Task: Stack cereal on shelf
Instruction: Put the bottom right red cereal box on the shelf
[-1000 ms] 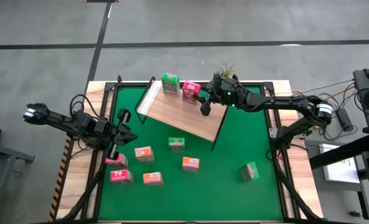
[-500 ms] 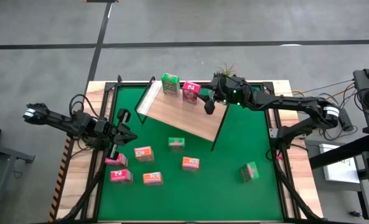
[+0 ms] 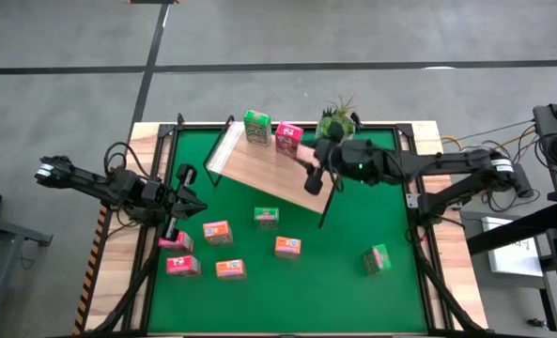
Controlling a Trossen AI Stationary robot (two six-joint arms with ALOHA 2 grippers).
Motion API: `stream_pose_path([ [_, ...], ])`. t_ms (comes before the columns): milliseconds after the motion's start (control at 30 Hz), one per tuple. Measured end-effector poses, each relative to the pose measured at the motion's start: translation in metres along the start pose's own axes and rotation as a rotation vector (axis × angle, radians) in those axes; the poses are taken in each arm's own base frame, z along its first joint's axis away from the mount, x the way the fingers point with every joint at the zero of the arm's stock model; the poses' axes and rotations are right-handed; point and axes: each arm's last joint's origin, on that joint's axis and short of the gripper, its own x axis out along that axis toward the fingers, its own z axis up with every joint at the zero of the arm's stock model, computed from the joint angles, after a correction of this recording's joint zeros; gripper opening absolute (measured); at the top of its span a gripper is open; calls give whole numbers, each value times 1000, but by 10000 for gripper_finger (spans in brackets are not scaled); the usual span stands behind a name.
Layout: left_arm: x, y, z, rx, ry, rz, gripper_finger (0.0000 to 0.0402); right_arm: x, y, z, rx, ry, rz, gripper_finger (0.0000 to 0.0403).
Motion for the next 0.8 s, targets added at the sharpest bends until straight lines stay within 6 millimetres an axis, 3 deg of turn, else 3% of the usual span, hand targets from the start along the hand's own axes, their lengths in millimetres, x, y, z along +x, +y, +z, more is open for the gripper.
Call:
stream_pose_path([
  [167, 0, 0, 0, 0, 0, 0, 0, -1, 23, 4, -24, -2, 48, 166],
  [600, -1, 0, 1, 2, -7, 1, 0, 51, 53, -41, -156, 188, -101, 21],
  [800, -1, 0, 1, 2, -7, 1, 0, 75, 57, -61, -212, 266, -174, 9],
])
